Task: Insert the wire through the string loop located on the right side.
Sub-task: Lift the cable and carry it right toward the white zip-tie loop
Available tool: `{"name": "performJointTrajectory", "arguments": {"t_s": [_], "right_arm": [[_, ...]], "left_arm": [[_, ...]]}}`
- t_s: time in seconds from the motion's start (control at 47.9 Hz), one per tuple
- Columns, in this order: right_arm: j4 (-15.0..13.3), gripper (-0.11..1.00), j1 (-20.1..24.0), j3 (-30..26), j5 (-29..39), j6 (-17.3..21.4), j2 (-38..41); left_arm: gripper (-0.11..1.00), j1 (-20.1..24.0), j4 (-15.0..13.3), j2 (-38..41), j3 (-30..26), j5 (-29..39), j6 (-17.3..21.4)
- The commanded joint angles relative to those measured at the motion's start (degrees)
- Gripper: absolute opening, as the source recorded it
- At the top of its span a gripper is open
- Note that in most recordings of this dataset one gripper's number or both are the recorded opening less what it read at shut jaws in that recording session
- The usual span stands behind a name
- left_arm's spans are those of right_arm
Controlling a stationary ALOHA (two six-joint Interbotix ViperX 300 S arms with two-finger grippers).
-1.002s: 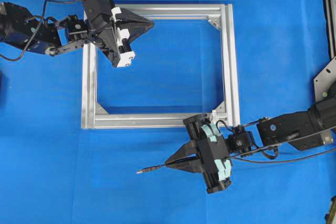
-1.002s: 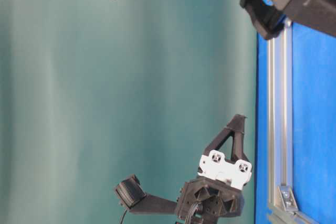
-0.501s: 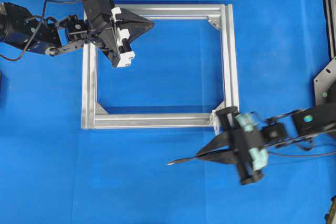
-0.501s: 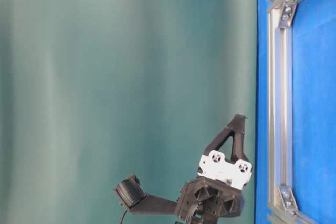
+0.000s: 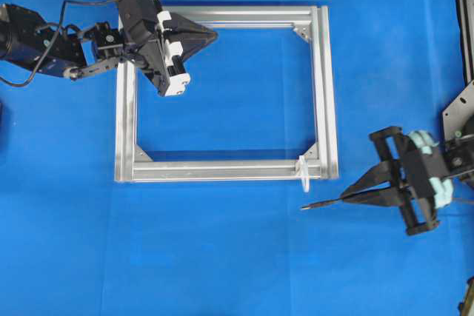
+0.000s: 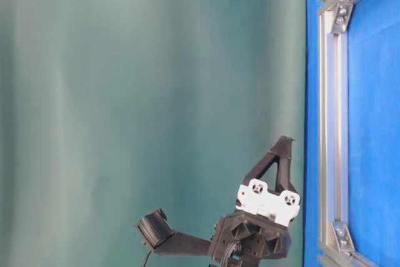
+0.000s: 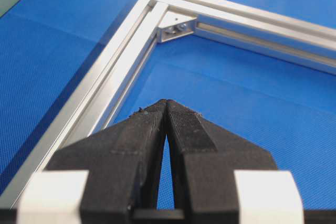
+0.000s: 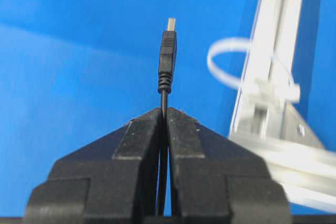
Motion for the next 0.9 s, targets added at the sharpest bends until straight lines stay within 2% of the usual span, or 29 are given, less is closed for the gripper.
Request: {"name": "performJointTrajectory", "arguments": {"t_s": [0.0, 0.585, 0.877], "right_arm": [[0.1, -0.03, 0.2, 0.5, 1.2, 0.0, -2.5], [0.0, -0.03, 0.0, 1.6, 1.4, -0.3, -3.7], [0.0, -0.03, -4.3, 2.4, 0.9, -0.7, -4.9]], "left_arm": [[0.0, -0.2, 0.2, -1.8, -0.4, -0.4, 0.0], [0.0, -0.4, 0.2, -1.8, -0.4, -0.4, 0.0], [0.0, -0.6, 0.2, -1.8, -0.4, -0.4, 0.0]]}}
